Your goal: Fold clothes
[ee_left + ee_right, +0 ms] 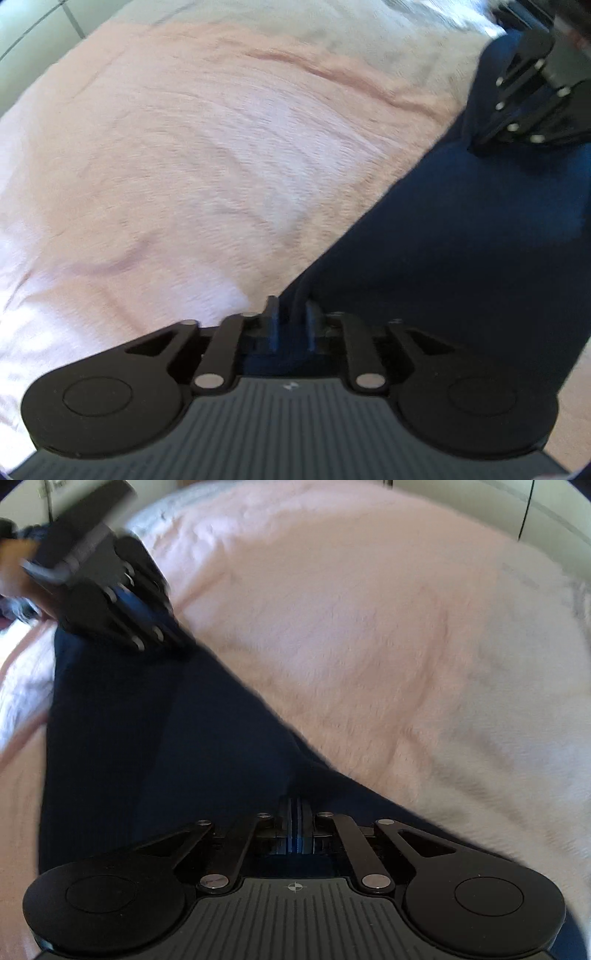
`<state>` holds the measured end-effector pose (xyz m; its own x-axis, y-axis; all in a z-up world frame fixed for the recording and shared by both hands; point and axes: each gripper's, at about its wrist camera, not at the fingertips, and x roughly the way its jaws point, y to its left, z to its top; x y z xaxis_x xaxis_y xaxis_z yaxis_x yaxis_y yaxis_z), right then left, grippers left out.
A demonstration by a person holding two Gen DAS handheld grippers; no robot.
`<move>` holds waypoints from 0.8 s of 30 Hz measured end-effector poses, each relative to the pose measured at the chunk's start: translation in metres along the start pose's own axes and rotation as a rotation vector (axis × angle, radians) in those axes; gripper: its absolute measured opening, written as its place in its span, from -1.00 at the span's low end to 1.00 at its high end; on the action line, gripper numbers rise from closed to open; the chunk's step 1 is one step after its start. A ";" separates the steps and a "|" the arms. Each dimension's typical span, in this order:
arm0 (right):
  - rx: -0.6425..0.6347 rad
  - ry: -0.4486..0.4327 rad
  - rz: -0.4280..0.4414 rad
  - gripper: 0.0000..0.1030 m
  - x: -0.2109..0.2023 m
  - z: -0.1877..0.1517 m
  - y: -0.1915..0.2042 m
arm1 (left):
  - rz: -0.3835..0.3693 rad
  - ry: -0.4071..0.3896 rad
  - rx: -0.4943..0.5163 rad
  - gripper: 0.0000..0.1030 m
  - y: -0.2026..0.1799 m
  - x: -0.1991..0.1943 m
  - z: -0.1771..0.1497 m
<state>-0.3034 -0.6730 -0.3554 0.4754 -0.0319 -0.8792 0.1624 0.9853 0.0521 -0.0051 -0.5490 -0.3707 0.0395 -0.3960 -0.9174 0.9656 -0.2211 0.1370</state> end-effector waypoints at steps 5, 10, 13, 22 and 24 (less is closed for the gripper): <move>0.130 -0.031 -0.174 -1.00 -0.010 -0.008 -0.013 | 0.119 0.037 -0.041 -0.59 0.020 -0.045 -0.040; 0.202 -0.092 -0.123 -0.40 -0.039 -0.005 0.030 | 0.180 0.133 -0.086 -0.58 0.026 -0.070 -0.109; 0.201 -0.092 -0.024 0.00 -0.038 -0.004 0.077 | 0.209 0.148 -0.091 -0.55 0.031 -0.074 -0.144; 0.204 0.044 -0.223 0.03 -0.023 0.009 0.155 | 0.182 0.093 -0.160 -0.45 0.096 -0.081 -0.258; 0.212 0.022 -0.281 0.03 -0.032 0.025 0.177 | 0.159 0.087 -0.157 -0.42 0.107 -0.089 -0.277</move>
<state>-0.2680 -0.5017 -0.3060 0.3684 -0.2914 -0.8828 0.4613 0.8818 -0.0986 0.1664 -0.2906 -0.3780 0.2094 -0.3347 -0.9188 0.9734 -0.0179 0.2283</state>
